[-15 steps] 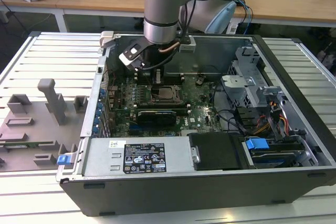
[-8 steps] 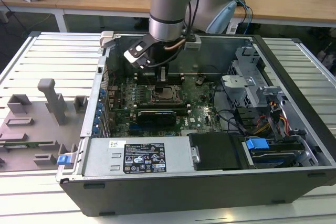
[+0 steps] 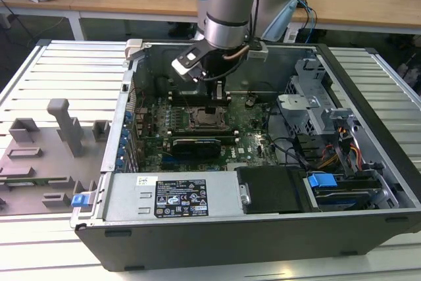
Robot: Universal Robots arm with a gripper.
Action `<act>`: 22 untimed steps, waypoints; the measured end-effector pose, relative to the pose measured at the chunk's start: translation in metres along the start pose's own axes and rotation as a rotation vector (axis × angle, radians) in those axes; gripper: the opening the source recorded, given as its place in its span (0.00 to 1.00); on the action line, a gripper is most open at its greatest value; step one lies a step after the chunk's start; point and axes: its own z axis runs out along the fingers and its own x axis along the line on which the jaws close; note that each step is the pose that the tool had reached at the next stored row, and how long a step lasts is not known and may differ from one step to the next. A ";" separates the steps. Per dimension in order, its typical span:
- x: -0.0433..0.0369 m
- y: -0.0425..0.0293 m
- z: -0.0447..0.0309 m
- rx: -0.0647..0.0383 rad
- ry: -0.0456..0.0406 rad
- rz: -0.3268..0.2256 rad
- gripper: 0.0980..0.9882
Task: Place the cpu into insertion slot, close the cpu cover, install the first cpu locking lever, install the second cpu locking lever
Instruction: 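Close the cpu cover, then install the first cpu locking lever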
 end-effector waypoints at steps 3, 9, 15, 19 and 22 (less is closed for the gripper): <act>-0.0006 -0.0015 -0.0216 0.000 0.0001 0.000 0.01; -0.0014 -0.0034 -0.0476 0.000 0.0000 0.000 0.01; -0.0015 -0.0037 -0.0522 0.000 0.0007 0.000 0.01; -0.0015 -0.0037 -0.0525 0.000 0.0004 0.000 0.01; -0.0015 -0.0037 -0.0526 0.000 0.0004 0.000 0.01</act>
